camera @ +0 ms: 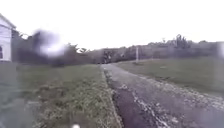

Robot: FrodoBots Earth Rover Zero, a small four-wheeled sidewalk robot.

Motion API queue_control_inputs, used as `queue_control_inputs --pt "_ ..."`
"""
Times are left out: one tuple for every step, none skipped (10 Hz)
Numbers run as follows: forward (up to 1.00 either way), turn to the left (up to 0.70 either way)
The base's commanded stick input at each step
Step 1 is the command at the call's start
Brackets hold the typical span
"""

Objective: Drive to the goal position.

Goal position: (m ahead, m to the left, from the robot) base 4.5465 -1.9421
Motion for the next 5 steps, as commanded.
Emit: queue_control_inputs --pt "0.70 0.00" --pt "0.70 0.00" --pt "0.70 0.00" --pt "0.70 0.00" --pt "0.70 0.00"
